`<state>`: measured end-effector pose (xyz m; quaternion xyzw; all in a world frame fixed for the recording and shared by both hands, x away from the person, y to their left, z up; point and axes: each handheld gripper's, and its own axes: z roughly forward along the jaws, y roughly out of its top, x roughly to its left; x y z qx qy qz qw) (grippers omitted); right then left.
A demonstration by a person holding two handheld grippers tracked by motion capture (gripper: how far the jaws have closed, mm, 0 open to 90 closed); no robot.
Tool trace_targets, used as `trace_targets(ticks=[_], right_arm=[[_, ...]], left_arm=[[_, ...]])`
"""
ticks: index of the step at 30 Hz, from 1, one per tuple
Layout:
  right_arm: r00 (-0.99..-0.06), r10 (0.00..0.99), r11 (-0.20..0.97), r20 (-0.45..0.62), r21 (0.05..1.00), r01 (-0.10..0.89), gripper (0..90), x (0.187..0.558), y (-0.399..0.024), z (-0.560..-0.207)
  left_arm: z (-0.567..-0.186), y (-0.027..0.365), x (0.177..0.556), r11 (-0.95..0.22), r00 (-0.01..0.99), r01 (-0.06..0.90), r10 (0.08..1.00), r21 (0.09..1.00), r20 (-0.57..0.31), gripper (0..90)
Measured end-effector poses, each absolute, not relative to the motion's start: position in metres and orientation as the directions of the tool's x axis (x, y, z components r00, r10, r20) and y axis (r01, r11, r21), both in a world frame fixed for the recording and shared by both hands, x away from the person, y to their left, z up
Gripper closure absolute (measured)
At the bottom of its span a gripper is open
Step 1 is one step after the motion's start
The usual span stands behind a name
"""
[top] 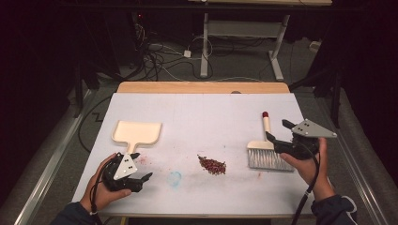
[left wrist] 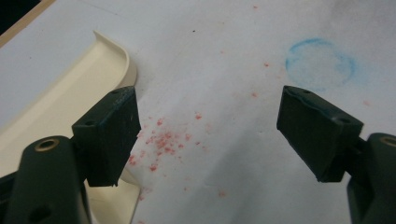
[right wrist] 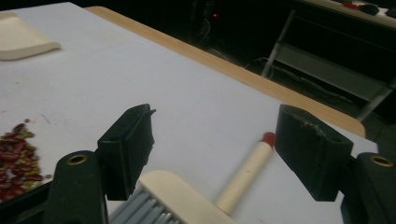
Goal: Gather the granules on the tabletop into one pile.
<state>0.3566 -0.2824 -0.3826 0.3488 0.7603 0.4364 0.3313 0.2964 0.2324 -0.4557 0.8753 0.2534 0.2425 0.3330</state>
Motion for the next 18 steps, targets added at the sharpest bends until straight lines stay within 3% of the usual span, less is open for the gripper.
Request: trace_targets(ticks=[12, 18], right_arm=[[-0.578, 0.785, 0.370, -0.223, 0.917, 0.148, 23.5, 0.321, -0.262, -0.399], [-0.581, 0.783, 0.382, -0.222, 0.909, 0.169, 21.4, 0.308, -0.261, -0.420]], left_arm=[[-0.452, 0.226, 0.295, -0.637, 0.758, 0.259, 0.600, 0.726, 0.256, 20.4], [-0.451, 0.224, 0.293, -0.626, 0.756, 0.251, 0.603, 0.738, 0.254, 20.3]])
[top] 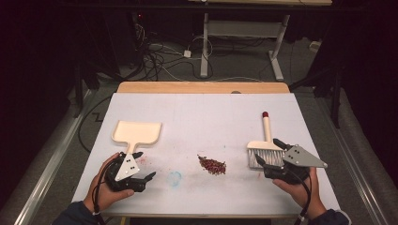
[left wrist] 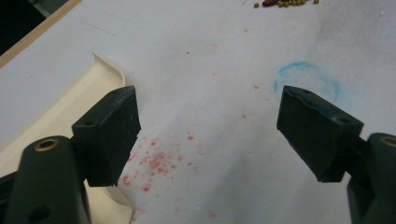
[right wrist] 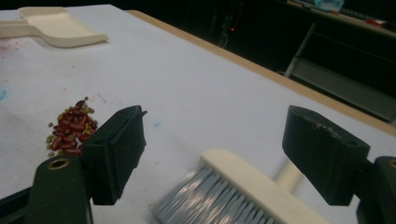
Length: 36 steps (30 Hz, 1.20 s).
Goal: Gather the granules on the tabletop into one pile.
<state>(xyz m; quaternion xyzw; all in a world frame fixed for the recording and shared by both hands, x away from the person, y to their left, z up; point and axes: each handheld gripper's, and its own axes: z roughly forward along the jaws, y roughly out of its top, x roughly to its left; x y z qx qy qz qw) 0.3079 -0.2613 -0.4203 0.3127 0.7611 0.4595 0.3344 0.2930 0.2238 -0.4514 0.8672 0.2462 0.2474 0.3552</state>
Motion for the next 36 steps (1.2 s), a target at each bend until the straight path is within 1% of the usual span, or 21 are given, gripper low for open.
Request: trace_targets(ticks=[4, 6, 17, 36], right_arm=[[-0.604, 0.769, 0.390, -0.210, 0.903, 0.182, 20.0, 0.301, -0.262, -0.434], [-0.600, 0.765, 0.412, -0.233, 0.894, 0.178, 19.5, 0.297, -0.259, -0.438], [-0.586, 0.770, 0.408, -0.252, 0.901, 0.149, 19.6, 0.295, -0.253, -0.434], [-0.584, 0.766, 0.423, -0.268, 0.895, 0.144, 19.6, 0.294, -0.255, -0.433]], left_arm=[[-0.451, 0.221, 0.290, -0.628, 0.757, 0.246, 0.600, 0.738, 0.258, 19.8], [-0.451, 0.220, 0.290, -0.628, 0.759, 0.243, 0.597, 0.739, 0.259, 19.4], [-0.452, 0.222, 0.288, -0.637, 0.758, 0.240, 0.594, 0.732, 0.268, 18.7], [-0.453, 0.220, 0.293, -0.636, 0.758, 0.249, 0.598, 0.731, 0.262, 18.1]])
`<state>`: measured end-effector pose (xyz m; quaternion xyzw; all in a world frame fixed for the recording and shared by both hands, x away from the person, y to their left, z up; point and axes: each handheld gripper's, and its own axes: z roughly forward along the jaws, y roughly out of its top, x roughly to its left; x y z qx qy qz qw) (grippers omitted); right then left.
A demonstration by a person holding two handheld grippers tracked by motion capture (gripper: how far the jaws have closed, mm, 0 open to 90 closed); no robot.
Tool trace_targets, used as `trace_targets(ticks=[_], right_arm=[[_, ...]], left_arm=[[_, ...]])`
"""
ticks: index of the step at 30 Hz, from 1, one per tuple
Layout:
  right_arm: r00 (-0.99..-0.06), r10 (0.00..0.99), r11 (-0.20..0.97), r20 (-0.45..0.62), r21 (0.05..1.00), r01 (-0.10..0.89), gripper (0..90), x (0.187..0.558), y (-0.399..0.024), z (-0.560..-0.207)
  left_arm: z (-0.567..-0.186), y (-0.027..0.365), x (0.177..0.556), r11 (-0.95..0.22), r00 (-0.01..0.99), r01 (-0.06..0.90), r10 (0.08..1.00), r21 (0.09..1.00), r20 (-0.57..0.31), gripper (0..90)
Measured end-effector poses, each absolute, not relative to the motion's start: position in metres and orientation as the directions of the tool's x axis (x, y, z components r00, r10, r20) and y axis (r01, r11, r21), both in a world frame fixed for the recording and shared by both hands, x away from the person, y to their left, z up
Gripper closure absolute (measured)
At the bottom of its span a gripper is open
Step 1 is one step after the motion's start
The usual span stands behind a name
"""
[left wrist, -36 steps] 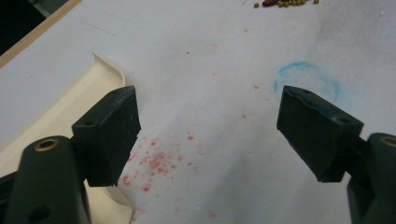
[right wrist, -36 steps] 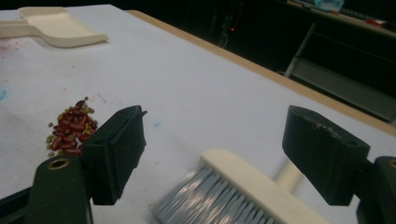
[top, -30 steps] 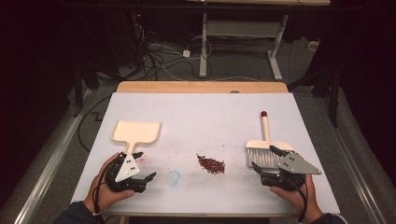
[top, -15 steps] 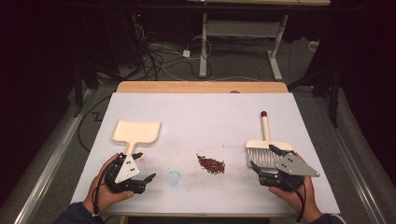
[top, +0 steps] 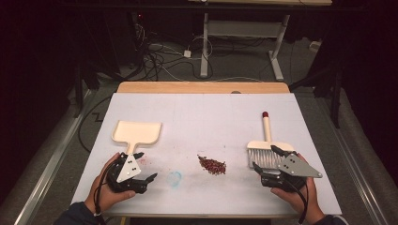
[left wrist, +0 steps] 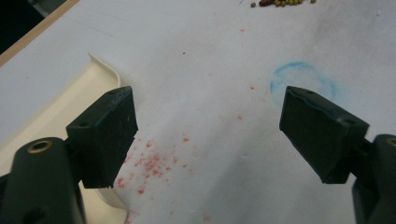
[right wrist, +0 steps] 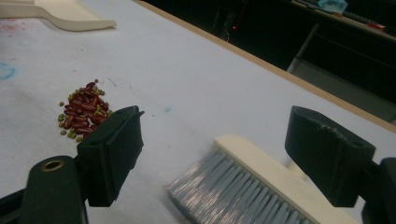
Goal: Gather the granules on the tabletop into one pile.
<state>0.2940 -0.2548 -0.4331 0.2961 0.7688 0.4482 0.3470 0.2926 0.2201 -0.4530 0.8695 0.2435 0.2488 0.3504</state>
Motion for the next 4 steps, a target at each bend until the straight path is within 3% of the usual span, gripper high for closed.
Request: trace_targets(ticks=[4], right_arm=[[-0.588, 0.764, 0.426, -0.267, 0.892, 0.149, 19.6, 0.2938, -0.2553, -0.4337]], left_arm=[[-0.4527, 0.2187, 0.2949, -0.634, 0.759, 0.250, 0.598, 0.732, 0.259, 18.1]])
